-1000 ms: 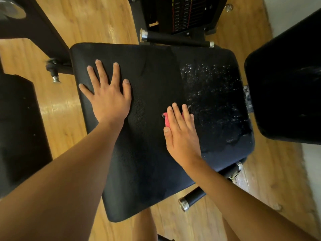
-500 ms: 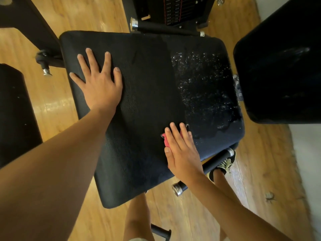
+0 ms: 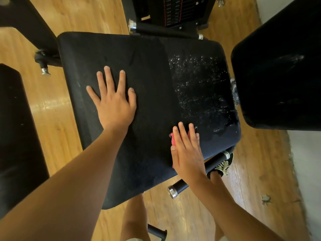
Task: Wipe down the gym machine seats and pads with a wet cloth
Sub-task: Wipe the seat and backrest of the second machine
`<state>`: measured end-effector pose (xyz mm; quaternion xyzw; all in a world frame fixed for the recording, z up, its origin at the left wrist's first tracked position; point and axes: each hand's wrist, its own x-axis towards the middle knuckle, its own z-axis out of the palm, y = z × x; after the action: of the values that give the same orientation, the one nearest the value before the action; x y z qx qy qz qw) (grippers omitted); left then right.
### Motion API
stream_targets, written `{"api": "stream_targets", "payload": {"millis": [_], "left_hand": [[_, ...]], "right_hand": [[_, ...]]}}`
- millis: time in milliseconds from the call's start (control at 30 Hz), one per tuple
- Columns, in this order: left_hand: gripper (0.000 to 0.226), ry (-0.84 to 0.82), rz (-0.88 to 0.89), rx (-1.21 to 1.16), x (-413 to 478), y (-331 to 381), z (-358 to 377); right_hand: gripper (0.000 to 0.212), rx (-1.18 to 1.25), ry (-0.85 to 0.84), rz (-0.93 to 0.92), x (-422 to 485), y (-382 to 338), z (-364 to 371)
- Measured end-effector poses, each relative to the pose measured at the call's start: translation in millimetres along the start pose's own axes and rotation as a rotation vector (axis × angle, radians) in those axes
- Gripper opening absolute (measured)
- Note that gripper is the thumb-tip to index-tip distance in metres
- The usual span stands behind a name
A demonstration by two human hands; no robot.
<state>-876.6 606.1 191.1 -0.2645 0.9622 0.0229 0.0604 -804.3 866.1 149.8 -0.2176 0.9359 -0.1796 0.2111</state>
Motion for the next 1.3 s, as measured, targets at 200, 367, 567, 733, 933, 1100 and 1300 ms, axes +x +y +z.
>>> {"api": "stream_targets", "payload": {"millis": [200, 367, 567, 733, 933, 1100, 1300], "left_hand": [[0.058, -0.006, -0.004, 0.005, -1, 0, 0], [0.058, 0.002, -0.01, -0.001, 0, 1, 0], [0.057, 0.006, -0.014, 0.009, 2, 2, 0], [0.058, -0.001, -0.018, 0.02, 3, 2, 1], [0.059, 0.003, -0.015, 0.016, 4, 2, 2], [0.059, 0.007, -0.016, 0.009, 5, 3, 2], [0.059, 0.014, -0.017, 0.004, 4, 3, 2]], "right_hand": [[0.056, -0.018, 0.015, -0.063, 25, -1, -7], [0.055, -0.015, 0.024, -0.104, 41, 0, -13], [0.056, 0.003, 0.059, -0.086, 105, -10, -34], [0.056, 0.008, 0.095, -0.055, 181, -22, -56], [0.057, -0.005, 0.134, -0.026, 275, -34, -83], [0.055, -0.03, 0.132, -0.055, 289, -32, -87], [0.055, -0.089, 0.095, -0.142, 289, -19, -92]]}}
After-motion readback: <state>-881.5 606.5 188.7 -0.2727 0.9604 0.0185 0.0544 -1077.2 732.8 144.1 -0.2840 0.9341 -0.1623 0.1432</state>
